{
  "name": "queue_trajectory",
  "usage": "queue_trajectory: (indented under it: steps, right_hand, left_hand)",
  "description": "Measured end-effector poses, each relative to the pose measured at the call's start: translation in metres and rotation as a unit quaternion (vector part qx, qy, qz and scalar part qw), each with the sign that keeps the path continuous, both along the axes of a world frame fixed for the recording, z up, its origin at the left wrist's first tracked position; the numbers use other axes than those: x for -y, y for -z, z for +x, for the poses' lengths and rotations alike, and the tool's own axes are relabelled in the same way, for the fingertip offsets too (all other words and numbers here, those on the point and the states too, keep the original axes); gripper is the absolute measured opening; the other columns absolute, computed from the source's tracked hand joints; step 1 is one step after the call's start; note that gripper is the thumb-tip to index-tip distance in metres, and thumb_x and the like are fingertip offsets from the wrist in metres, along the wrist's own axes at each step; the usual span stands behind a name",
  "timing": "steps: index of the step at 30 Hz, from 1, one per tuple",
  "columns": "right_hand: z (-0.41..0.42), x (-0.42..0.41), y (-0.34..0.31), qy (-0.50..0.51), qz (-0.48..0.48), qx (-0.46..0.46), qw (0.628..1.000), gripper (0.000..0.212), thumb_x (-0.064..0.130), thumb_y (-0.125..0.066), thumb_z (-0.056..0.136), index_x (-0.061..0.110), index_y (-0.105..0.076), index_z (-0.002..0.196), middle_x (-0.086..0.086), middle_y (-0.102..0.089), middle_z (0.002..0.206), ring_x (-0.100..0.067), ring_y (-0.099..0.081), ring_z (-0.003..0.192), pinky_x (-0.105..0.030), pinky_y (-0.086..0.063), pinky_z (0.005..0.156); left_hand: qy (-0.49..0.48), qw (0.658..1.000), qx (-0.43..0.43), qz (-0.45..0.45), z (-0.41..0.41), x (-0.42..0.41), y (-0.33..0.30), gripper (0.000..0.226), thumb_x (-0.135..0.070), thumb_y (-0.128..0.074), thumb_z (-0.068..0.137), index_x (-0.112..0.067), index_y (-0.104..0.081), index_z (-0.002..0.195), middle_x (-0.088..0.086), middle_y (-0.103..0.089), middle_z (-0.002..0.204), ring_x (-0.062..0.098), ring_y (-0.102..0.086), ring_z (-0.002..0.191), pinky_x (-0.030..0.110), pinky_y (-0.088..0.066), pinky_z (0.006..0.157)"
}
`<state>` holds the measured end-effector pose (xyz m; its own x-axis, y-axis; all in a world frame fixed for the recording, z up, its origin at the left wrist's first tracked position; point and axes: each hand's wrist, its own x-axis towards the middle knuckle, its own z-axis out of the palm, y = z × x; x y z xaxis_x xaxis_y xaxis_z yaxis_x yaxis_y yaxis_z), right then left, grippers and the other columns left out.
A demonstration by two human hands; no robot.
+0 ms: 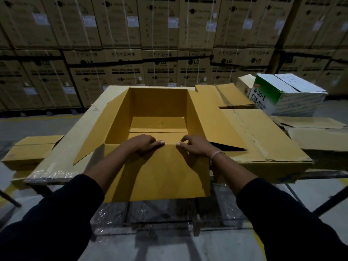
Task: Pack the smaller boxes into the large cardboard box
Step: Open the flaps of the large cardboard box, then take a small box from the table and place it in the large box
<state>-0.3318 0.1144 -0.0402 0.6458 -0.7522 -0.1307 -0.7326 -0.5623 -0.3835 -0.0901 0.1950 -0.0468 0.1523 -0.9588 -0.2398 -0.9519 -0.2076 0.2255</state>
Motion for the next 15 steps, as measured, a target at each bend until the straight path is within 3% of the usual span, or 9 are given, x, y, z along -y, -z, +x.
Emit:
queue_trajectory:
  steps: [5, 8, 15]
  right_hand:
    - [-0.016, 0.025, -0.025, 0.075, -0.106, 0.185, 0.974, 0.047, 0.048, -0.055, 0.104, 0.011, -0.068, 0.129, -0.008, -0.067, 0.119, -0.023, -0.064, 0.106, -0.041, -0.056, 0.092]
    - [-0.04, 0.047, -0.035, 0.135, -0.157, 0.245, 0.947, 0.04, 0.041, -0.059, 0.104, 0.011, -0.067, 0.128, -0.006, -0.063, 0.119, -0.02, -0.063, 0.106, -0.04, -0.056, 0.093]
    - [-0.141, 0.086, -0.01, 0.34, -0.162, 0.22, 0.9, 0.051, 0.045, -0.064, 0.099, 0.01, -0.06, 0.136, -0.014, -0.051, 0.135, -0.035, -0.045, 0.127, -0.044, -0.041, 0.104]
  left_hand:
    - [0.094, 0.986, -0.054, -0.127, -0.037, 0.06, -0.011, 0.066, -0.064, -0.034, 0.103, -0.016, -0.053, 0.144, 0.012, -0.057, 0.142, 0.027, -0.057, 0.122, 0.043, -0.048, 0.102]
    - [0.151, 0.962, -0.066, -0.219, -0.066, 0.097, -0.019, 0.061, -0.056, -0.035, 0.107, -0.015, -0.047, 0.15, 0.011, -0.05, 0.151, 0.028, -0.05, 0.134, 0.043, -0.044, 0.107]
    - [0.247, 0.929, -0.091, -0.259, -0.15, 0.184, -0.022, 0.055, -0.047, -0.041, 0.109, -0.012, -0.044, 0.152, 0.013, -0.045, 0.154, 0.03, -0.042, 0.141, 0.042, -0.038, 0.113]
